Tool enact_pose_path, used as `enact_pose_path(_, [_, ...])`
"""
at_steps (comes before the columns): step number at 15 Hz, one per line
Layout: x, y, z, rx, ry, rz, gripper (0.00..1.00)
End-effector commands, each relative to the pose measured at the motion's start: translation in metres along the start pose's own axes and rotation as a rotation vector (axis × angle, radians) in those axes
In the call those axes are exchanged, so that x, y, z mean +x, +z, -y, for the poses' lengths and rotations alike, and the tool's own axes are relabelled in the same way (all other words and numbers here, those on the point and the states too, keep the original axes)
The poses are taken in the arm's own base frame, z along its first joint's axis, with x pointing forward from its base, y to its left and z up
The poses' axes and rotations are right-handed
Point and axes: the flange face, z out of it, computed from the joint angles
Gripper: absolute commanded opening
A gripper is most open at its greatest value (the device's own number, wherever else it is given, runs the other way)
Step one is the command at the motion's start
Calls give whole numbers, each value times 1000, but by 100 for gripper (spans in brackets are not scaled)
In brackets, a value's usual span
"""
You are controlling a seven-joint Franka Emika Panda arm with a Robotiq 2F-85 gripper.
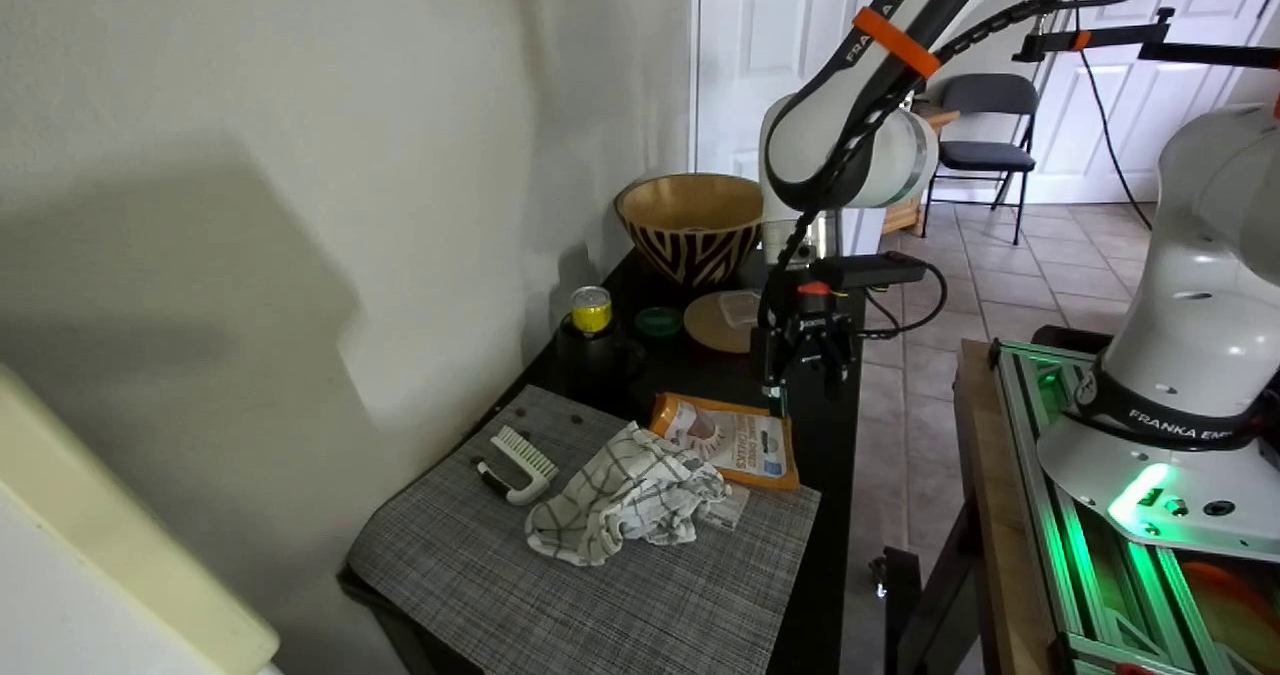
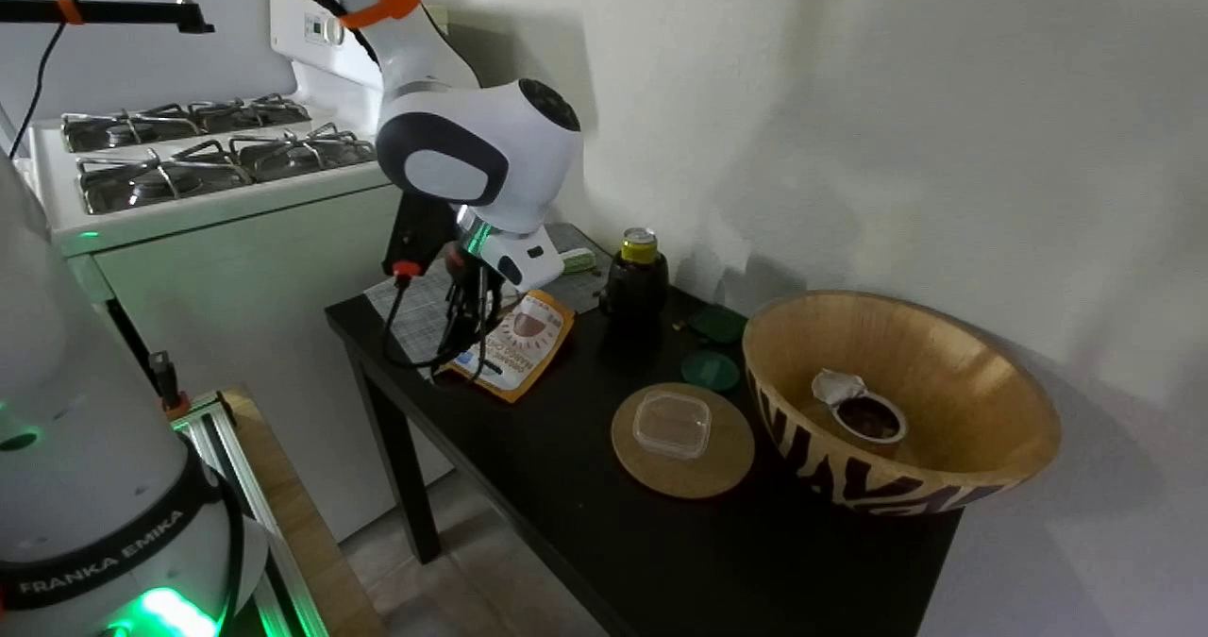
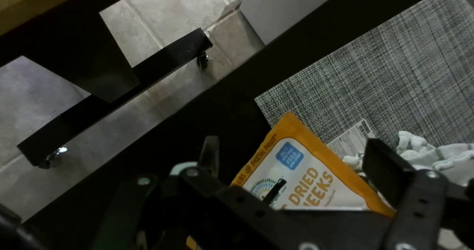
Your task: Correctly position the orange packet
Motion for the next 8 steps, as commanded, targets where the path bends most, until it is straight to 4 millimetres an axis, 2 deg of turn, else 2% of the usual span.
enact_pose_path(1, [16, 28, 4, -4, 16, 18, 100])
enact_pose_path(8, [43, 64, -7, 18, 57, 12, 100])
